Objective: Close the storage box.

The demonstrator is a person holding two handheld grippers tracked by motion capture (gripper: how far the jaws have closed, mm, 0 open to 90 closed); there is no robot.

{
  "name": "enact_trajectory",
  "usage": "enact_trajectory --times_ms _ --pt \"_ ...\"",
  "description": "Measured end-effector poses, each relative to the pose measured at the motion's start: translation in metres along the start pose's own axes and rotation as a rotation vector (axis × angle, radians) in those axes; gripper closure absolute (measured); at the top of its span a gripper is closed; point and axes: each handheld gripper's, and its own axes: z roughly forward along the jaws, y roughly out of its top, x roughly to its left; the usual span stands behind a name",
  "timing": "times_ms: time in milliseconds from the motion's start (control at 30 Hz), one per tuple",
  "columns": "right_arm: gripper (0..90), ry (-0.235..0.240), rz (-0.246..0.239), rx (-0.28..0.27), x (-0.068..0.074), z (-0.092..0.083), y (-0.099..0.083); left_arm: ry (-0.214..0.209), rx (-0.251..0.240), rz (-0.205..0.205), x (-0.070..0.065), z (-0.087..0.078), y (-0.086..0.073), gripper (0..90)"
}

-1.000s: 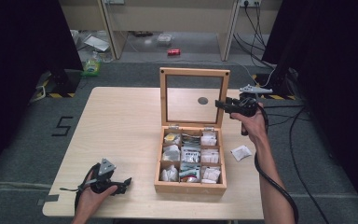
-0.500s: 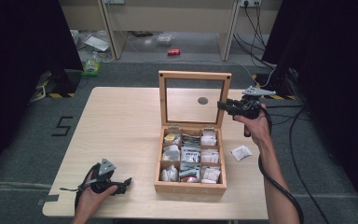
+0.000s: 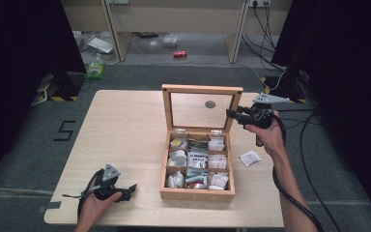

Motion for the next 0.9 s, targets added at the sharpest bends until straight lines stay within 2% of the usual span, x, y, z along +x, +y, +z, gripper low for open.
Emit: enact_trajectory --times_ms 567,900 --pt "56.8 -0.075 -0.062 0.029 0.042 -0.028 -0.002 0.001 -0.001 0.001 0.000 0.000 0.000 2.4" --pt "53.0 -0.116 -0.107 0.037 0.071 -0.046 -0.016 0.000 0.001 0.002 0.000 0.000 0.000 2.3"
